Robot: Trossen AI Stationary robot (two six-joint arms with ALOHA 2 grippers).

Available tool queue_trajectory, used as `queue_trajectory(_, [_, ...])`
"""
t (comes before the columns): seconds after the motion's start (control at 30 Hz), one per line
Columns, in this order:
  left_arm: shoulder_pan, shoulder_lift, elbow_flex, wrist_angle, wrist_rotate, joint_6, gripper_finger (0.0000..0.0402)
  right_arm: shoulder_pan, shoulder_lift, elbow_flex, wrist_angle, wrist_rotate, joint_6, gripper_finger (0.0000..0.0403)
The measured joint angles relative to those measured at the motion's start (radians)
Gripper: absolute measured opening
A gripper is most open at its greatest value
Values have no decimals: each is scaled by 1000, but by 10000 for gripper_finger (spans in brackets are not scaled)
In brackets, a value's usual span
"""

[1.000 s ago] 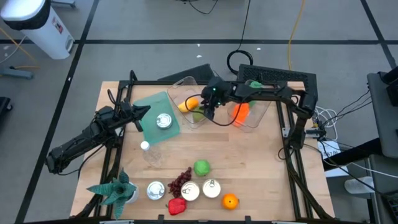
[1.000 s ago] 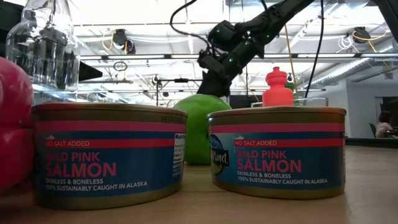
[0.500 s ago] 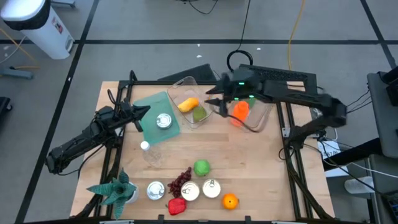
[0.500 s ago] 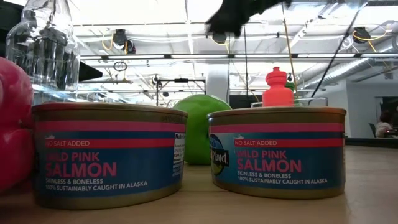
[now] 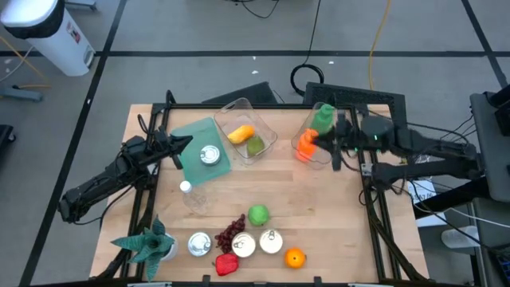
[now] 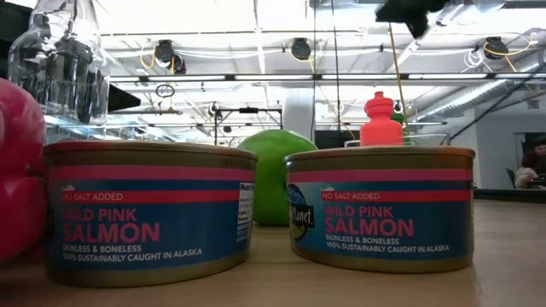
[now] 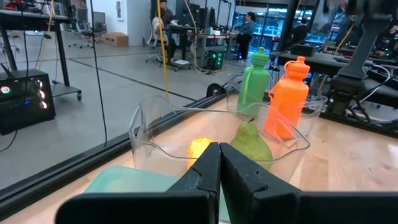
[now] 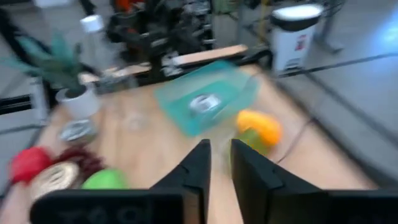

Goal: Pick & Place Food Item
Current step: Stack the blue tuna can on the green tuna can in the green bin

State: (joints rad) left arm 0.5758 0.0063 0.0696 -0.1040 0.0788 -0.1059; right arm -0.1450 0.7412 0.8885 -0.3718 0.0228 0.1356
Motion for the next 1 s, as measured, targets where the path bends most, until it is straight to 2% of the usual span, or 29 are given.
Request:
queue_trajectory(0.17, [0, 0, 0, 0, 1, -2, 15, 92, -91, -316, 288, -92, 117, 17])
queue_trajectory(0.27, [0, 0, 0, 0, 1, -8, 15, 166, -58, -447, 475, -131, 143, 6])
queue_trajectory(0.37, [0, 0, 0, 0, 2, -12, 15, 244, 7, -495, 583, -87, 167, 1])
queue_trajectory(0.57, [0, 0, 0, -2, 2, -13, 15, 398, 159, -442, 675, 141, 140, 0])
queue_trajectory(0.73, [0, 0, 0, -2, 2, -12, 15, 514, 303, -315, 674, 495, 202, 0])
queue_trajectory(0.9, [0, 0, 0, -7, 2, -11, 15, 598, 477, -173, 676, 626, 221, 0])
queue_trajectory(1.0, [0, 0, 0, -7, 2, -11, 15, 619, 572, -118, 675, 633, 263, 0])
